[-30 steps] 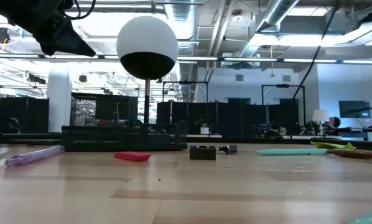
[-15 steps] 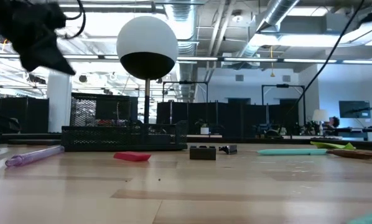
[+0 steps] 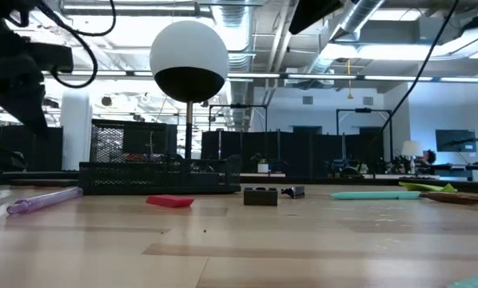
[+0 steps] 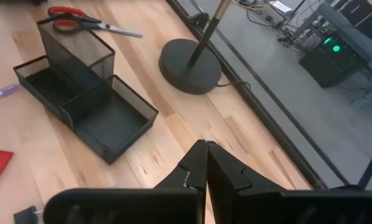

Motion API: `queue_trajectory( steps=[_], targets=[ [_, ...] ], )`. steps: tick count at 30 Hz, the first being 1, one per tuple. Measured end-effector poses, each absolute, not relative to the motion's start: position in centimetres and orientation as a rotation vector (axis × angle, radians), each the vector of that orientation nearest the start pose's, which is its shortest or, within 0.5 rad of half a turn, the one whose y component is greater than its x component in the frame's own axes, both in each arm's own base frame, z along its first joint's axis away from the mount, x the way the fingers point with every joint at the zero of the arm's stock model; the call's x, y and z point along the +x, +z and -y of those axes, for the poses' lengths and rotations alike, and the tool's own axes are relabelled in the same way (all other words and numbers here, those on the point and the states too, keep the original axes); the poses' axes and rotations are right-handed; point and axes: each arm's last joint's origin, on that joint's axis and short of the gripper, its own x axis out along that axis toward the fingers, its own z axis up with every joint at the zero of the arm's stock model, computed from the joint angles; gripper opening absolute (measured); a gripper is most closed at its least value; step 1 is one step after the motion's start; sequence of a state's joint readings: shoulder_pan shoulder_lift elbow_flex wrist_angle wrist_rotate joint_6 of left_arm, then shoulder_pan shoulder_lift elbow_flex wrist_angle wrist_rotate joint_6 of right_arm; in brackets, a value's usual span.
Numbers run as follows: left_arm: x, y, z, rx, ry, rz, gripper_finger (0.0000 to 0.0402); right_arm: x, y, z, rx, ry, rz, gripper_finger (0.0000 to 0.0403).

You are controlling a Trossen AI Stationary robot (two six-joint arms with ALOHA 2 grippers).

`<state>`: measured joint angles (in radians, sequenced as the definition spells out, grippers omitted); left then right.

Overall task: Pick and place office supplies into organizer
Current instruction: Put the black scissors into the black desk organizer

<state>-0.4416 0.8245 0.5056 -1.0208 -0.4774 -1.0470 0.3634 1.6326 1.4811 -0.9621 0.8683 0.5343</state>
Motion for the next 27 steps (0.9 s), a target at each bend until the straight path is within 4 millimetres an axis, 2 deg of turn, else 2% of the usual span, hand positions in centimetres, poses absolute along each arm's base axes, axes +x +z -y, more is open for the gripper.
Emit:
queue_trajectory(
  steps=[6, 10, 19, 27],
  targets=[
    [12.2, 17.1, 4.2, -0.254, 0.704, -1.07, 0.013, 31.5, 30.9, -9.7, -0.16, -0.659, -0.755, 0.0],
    [13.1, 16.0, 4.5, -0.216, 0.8, -1.056, 0.0161, 31.6, 30.9, -9.7, -0.155, -0.661, -0.746, 0.0],
    [14.3, 13.0, 5.1, -0.199, 0.943, -1.153, 0.0169, 31.6, 30.9, -9.7, -0.162, -0.658, -0.748, 0.0],
    [15.2, 11.7, 4.0, -0.173, 1.017, -1.209, 0.0169, 31.7, 30.9, -9.2, -0.168, -0.669, -0.752, 0.0]
  ],
)
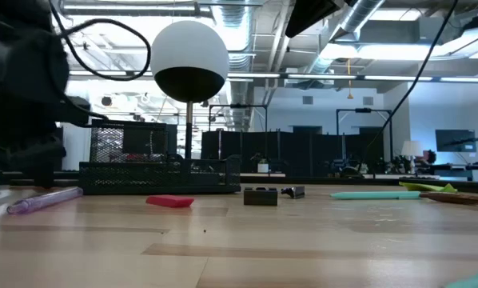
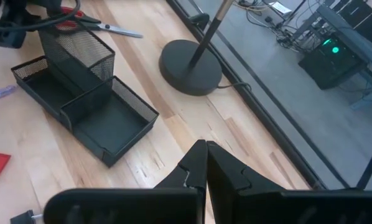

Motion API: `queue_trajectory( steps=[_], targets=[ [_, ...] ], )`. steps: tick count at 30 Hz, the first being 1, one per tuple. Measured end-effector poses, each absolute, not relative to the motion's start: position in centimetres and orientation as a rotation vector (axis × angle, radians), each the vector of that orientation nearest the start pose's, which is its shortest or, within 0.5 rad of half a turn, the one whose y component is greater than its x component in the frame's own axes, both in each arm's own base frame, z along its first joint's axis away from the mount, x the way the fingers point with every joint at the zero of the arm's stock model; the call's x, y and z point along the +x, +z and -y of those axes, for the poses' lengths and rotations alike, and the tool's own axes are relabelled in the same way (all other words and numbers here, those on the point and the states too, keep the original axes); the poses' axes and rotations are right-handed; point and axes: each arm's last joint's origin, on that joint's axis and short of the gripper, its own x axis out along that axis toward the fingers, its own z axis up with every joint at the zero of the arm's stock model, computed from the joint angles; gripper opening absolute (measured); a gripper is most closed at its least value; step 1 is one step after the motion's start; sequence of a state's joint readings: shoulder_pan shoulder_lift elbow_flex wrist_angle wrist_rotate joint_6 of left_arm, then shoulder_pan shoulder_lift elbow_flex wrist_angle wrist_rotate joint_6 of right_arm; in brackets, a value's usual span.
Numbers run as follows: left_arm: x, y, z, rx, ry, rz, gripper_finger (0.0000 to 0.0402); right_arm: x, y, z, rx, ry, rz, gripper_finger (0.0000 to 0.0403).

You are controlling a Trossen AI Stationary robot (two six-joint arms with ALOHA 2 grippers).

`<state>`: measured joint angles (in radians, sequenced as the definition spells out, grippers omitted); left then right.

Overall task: Pick and place office supplies into organizer
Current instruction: Put the black scissors into the black desk organizer

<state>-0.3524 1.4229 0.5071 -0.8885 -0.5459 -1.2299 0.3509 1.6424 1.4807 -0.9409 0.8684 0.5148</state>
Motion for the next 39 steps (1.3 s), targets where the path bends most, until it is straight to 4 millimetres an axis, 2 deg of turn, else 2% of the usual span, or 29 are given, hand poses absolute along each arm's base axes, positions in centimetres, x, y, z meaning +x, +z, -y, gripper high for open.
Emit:
queue_trajectory(
  steps=[4, 8, 14, 18, 25, 29, 33, 39],
  targets=[
    [15.8, 11.7, 2.7, -0.173, 0.995, -1.255, 0.0169, 31.7, 30.9, -9.1, -0.175, -0.672, -0.755, 0.0],
    [16.3, 11.8, 1.3, -0.245, 0.934, -1.326, 0.0169, 31.7, 30.9, -9.0, -0.189, -0.667, -0.761, 0.0],
    [16.4, 11.6, 0.6, -0.34, 0.951, -1.303, 0.0161, 31.6, 30.9, -9.1, -0.2, -0.665, -0.772, 0.0],
    [16.2, 11.6, 0.9, -0.386, 0.975, -1.295, 0.0124, 31.5, 30.8, -9.0, -0.214, -0.667, -0.79, 0.0],
    [16.4, 11.4, 1.5, -0.379, 0.944, -1.264, 0.0021, 31.4, 30.8, -8.9, -0.216, -0.669, -0.793, 0.0],
    [16.4, 11.6, 2.0, -0.342, 0.939, -1.257, 0.0019, 31.4, 30.8, -8.9, -0.216, -0.669, -0.793, 0.0],
    [16.5, 13.2, 2.8, -0.341, 0.918, -1.299, 0.0017, 31.4, 30.8, -8.9, -0.216, -0.669, -0.793, 0.0],
    [16.5, 18.3, 3.4, -0.27, 0.927, -1.277, 0.0009, 31.4, 30.8, -8.9, -0.202, -0.675, -0.788, 0.0]
  ],
)
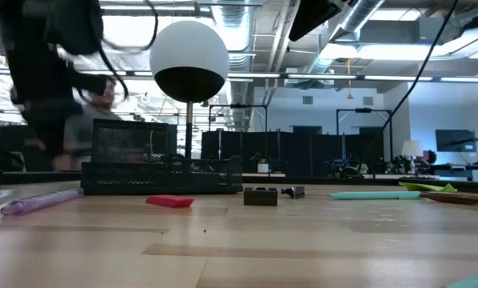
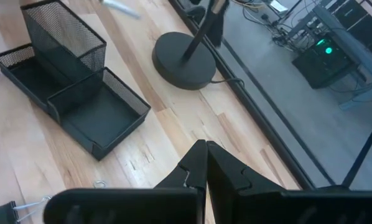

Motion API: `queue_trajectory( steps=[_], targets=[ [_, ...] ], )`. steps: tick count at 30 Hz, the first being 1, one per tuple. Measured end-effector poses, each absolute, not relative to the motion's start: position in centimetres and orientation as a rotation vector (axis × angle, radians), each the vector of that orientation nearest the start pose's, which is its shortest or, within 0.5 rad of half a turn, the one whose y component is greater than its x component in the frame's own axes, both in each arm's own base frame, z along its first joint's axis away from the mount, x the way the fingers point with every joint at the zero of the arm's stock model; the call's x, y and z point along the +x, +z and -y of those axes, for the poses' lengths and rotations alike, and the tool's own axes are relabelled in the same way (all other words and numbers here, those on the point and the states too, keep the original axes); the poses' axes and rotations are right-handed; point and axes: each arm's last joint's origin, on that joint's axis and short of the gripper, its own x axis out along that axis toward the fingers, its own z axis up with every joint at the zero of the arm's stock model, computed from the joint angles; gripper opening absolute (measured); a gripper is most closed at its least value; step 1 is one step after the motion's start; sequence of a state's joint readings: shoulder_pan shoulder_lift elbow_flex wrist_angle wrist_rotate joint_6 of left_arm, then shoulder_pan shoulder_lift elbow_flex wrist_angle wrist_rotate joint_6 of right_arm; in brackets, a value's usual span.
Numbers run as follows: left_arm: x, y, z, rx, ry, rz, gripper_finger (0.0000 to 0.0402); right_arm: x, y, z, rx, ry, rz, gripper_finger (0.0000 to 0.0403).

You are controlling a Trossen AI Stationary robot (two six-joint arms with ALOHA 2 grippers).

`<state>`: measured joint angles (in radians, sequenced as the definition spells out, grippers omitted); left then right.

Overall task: Pick and place office supplies into organizer
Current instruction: Put the black scissors into the black desk organizer

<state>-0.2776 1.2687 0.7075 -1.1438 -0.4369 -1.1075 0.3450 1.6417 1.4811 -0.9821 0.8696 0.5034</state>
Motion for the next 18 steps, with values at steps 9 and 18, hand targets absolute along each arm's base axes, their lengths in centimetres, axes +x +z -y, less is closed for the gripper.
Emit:
queue_trajectory(
  steps=[9, 18],
  targets=[
    [16.2, 27.0, 4.7, -0.175, 0.86, -1.373, 0.0007, 31.1, 30.8, -10.1, -0.18, -0.653, -0.772, 0.0],
    [18.4, 31.2, 8.2, -0.155, 0.544, -1.393, 0.0006, 30.5, 30.8, -11.5, -0.139, -0.637, -0.753, 0.0]
  ],
)
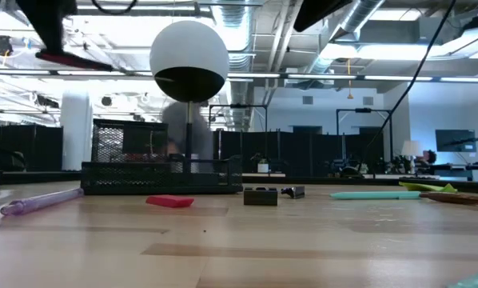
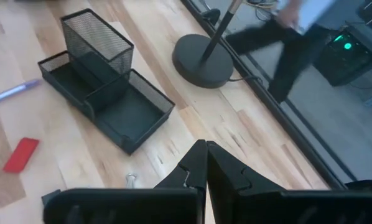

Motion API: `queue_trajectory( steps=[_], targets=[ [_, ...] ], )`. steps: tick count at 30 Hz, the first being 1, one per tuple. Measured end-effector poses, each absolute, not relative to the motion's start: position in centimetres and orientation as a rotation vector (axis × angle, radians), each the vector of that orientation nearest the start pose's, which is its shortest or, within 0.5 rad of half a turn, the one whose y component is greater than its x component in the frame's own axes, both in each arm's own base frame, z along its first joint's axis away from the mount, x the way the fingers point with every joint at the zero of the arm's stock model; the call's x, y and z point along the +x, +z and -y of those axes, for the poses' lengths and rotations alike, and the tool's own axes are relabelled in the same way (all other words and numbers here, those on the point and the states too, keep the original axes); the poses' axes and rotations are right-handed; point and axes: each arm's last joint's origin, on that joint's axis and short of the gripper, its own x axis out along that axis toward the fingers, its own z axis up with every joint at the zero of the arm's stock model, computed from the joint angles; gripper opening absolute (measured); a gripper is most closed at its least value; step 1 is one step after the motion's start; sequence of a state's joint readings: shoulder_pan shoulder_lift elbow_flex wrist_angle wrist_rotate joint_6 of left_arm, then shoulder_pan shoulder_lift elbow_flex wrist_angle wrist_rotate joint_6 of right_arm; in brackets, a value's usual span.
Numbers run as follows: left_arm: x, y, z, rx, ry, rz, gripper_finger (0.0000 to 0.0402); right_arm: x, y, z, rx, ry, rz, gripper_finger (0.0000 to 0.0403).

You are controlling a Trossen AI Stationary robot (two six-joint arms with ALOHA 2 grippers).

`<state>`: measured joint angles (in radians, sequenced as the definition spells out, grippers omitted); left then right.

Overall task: Pick and place office supplies into organizer
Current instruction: Put the black scissors into the black desk organizer

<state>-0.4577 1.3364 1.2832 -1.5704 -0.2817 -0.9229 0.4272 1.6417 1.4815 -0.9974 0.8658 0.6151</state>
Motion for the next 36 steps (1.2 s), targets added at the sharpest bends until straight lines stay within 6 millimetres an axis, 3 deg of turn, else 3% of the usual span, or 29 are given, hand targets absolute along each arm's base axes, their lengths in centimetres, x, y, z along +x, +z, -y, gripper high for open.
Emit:
queue_trajectory(
  steps=[7, 10, 15, 23, 28, 36],
  targets=[
    [21.5, 28.6, 11.0, -0.071, 0.423, -1.627, 0.0005, 30.2, 30.8, -12.0, -0.142, -0.623, -0.752, 0.0],
    [23.2, 27.9, 11.7, -0.017, 0.396, -1.636, 0.0005, 30.2, 30.8, -12.0, -0.126, -0.629, -0.747, 0.0],
    [24.8, 28.4, 11.4, 0.011, 0.379, -1.619, 0.0005, 30.2, 30.8, -12.0, -0.124, -0.628, -0.748, 0.0],
    [24.2, 31.5, 10.3, -0.091, 0.364, -1.522, 0.0005, 30.2, 30.7, -11.9, -0.132, -0.629, -0.757, 0.0],
    [24.1, 31.6, 9.7, -0.236, 0.331, -1.587, 0.0005, 30.1, 30.7, -11.9, -0.119, -0.635, -0.753, 0.0],
    [24.7, 31.6, 8.1, -0.219, 0.367, -1.567, 0.0005, 30.1, 30.7, -12.0, -0.118, -0.635, -0.753, 0.0]
  ],
)
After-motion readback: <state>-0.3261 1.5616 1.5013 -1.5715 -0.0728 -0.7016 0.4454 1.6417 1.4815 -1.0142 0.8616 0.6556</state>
